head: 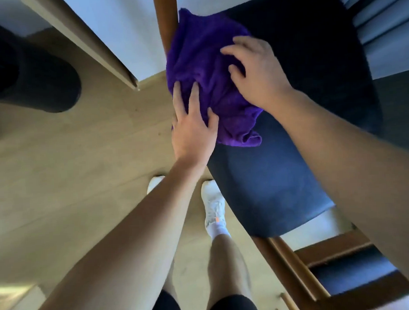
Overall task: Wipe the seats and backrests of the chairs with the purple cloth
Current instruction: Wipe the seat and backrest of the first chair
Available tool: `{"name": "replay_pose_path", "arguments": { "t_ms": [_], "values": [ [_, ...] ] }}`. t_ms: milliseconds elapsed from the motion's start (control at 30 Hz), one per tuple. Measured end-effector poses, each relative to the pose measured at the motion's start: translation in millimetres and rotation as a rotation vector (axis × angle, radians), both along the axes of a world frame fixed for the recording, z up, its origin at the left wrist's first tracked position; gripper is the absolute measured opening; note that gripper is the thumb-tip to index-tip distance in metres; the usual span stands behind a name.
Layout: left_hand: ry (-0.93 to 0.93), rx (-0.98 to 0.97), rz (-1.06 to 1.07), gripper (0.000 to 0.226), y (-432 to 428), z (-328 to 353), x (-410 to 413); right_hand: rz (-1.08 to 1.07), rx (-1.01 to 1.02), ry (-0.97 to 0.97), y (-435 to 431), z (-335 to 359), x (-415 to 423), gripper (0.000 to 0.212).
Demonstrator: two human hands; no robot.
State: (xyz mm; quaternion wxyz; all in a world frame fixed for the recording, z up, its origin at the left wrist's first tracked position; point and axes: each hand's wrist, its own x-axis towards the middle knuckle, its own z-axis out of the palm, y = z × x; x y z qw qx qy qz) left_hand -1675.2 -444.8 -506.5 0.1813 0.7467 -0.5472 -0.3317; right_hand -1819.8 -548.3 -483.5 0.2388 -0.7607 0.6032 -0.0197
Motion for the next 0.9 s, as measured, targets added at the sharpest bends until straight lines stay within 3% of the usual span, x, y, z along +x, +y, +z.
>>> {"name": "replay_pose_path", "arguments": {
  "t_ms": [167,333,633,800,900],
  "values": [
    [0.084,0.154,0.069,0.072,31,8,-12,0.076,0.026,0.014,38,-10,3,0.043],
    [-0.141,0.211,0.089,0.091,-27,-3,-21,-0.02,-0.108,-0.018,45,-16,-3,0.039],
    [-0.039,0.162,0.039,0.07,28,6,-21,-0.023,0.016,0.073,56,-10,3,0.051],
    [0.037,0.229,0.021,0.06,93,11,-31,-0.013,-0.074,0.041,74,-5,10,0.032],
    [0.071,0.242,0.007,0.059,106,5,-27,-0.027,-0.081,0.074,89,-11,3,0.041]
  ]
}}
